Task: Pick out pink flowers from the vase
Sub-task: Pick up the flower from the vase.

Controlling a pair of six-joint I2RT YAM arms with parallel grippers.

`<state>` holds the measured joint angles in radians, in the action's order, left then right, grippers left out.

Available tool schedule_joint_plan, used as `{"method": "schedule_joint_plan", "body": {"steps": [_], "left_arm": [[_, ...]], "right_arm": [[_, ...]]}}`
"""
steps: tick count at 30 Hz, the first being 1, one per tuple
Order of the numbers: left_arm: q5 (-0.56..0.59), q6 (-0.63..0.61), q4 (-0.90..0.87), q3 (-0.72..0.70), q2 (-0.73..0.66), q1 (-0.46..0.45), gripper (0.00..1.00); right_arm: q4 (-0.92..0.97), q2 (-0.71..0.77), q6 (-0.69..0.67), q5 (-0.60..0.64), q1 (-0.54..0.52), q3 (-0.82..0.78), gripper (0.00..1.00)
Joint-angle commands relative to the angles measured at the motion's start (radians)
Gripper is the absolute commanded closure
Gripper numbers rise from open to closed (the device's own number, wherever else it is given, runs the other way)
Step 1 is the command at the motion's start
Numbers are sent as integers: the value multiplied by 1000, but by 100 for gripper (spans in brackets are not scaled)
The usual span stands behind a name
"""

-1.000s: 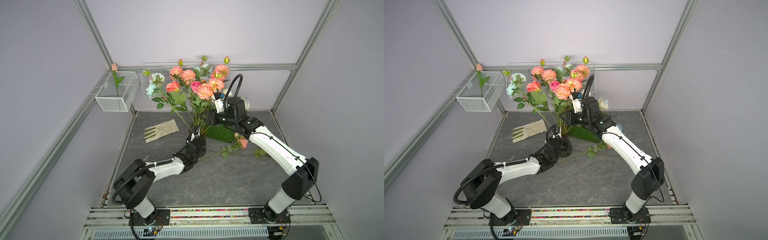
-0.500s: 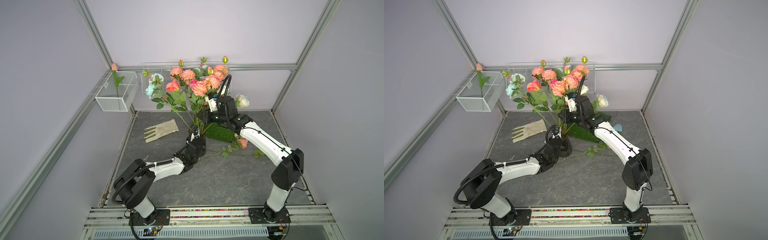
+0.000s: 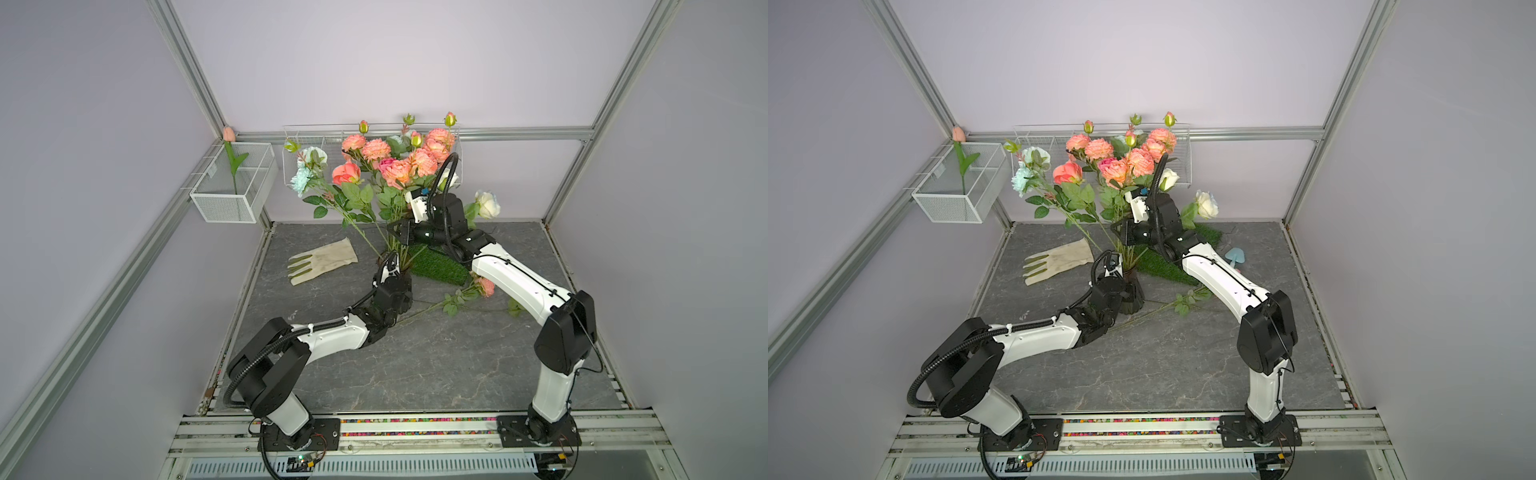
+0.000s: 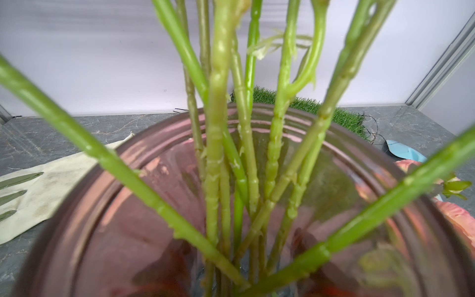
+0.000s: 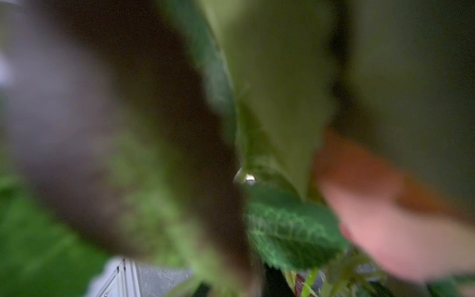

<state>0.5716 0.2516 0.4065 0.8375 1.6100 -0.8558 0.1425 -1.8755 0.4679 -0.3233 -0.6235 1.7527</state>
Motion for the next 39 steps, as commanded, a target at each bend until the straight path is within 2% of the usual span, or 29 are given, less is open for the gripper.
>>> {"method": "schedule_joint_plan", "body": {"steps": [1,10,20,25,28,33,36,38,39], "left_arm": [[-92,79,-179,-47,44,-14,100],[-75,100,-176,-47,45,-15,100],[-72,94,-183,-42,49,-15,100],[-66,97,-187,-41,47,-15,100],[-60,98,-192,-41,48,-15,100],[-52,93,-192,-37,49,-15,100],[-49,93,-190,-35,49,-15,100],[-47,93,-188,-36,50,-15,100],[-48,94,-189,-36,50,-15,100]], "right_arm": [[-29,63,7,-45,0,-45,82],[19,264,-62,-226,1,-149,84],[94,374,-154,-239,34,-171,86],[135,445,-181,-243,85,-120,89],[220,539,-228,-159,135,-68,90],[323,751,-244,105,240,-97,92],[426,837,-178,305,319,-130,94],[515,865,-112,380,394,-163,94],[537,875,-78,378,427,-194,94]]}}
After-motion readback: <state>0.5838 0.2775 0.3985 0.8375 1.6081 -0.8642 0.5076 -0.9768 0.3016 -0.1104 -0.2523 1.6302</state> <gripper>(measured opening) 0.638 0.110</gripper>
